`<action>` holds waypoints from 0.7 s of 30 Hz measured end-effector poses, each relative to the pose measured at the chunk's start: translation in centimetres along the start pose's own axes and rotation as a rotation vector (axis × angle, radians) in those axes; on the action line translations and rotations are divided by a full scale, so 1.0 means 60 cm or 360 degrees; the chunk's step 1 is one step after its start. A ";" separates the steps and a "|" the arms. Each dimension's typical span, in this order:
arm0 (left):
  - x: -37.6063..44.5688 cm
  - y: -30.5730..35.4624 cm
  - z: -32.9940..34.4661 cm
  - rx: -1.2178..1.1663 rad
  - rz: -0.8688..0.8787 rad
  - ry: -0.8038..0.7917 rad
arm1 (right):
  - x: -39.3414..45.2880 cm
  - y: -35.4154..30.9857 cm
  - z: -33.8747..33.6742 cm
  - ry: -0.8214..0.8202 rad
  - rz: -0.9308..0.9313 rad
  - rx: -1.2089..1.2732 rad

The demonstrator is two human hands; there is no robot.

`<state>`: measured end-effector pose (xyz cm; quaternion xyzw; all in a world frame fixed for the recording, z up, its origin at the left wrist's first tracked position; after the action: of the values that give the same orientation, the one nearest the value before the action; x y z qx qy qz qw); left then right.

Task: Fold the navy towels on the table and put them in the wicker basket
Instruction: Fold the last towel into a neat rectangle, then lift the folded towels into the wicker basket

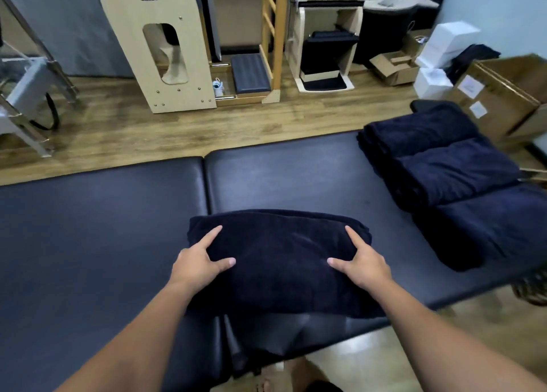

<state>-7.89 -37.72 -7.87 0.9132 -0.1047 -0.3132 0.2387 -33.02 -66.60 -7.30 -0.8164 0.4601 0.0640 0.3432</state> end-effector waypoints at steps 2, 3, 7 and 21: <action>-0.029 0.002 0.015 0.0003 0.0059 -0.0069 | -0.049 0.036 0.002 0.0067 0.0058 0.0058; -0.045 0.005 0.025 0.0011 0.0087 -0.0100 | -0.072 0.055 0.001 0.0095 0.0090 0.0069; -0.098 0.021 0.069 0.0081 0.0173 -0.0130 | -0.140 0.117 -0.008 0.0142 0.0191 0.0076; -0.240 0.256 0.355 0.0195 0.0564 -0.0450 | -0.317 0.477 -0.162 0.0442 0.0586 0.0314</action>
<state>-33.03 -53.99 -7.32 0.8403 -0.3146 -0.3843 0.2171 -68.67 -68.93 -6.31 -0.6823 0.6478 -0.0325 0.3372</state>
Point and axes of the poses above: each hand's wrist, its own x-axis towards the middle knuckle, its own z-axis out of the palm, y = z × x, the point moved 5 cm from there along x, towards the middle knuckle, and after that the axes turned 7 degrees about -z, right-handed, at the moved point
